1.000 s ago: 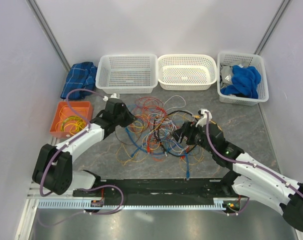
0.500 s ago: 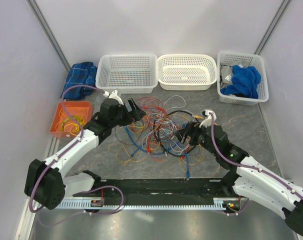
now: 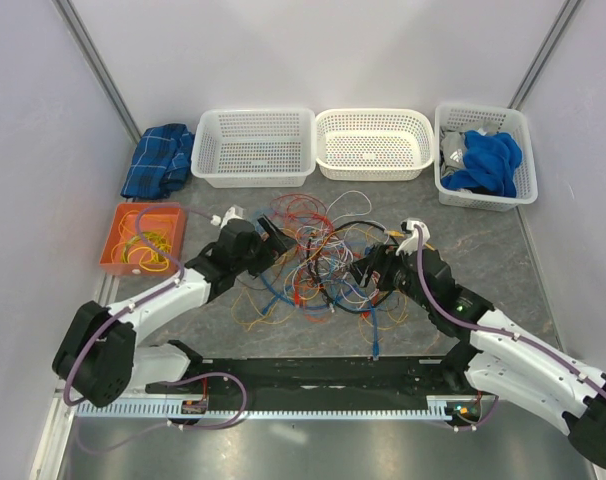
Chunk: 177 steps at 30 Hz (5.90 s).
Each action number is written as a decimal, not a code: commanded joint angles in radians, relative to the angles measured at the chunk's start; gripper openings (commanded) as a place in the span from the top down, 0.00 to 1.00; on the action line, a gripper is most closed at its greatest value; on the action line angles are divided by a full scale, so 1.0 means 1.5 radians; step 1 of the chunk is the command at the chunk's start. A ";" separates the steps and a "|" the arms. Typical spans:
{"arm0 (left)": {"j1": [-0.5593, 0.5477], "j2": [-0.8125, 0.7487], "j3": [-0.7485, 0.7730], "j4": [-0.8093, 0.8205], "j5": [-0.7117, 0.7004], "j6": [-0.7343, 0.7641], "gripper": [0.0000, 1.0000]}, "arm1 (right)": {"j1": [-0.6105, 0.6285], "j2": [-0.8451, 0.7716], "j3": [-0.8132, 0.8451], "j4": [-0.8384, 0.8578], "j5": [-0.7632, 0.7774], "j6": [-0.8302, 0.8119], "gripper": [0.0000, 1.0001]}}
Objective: Untangle the cables
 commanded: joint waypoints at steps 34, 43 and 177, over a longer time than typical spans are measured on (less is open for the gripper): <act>-0.002 -0.018 0.657 -0.280 -0.027 0.268 0.98 | -0.001 -0.055 0.036 -0.022 0.031 -0.043 0.10; -0.003 0.047 0.890 -0.352 -0.025 0.301 0.98 | -0.001 -0.040 0.062 -0.002 0.018 -0.057 0.10; 0.315 -0.099 0.600 -0.423 -0.050 0.359 0.98 | 0.029 0.069 0.300 -0.109 0.078 -0.109 0.02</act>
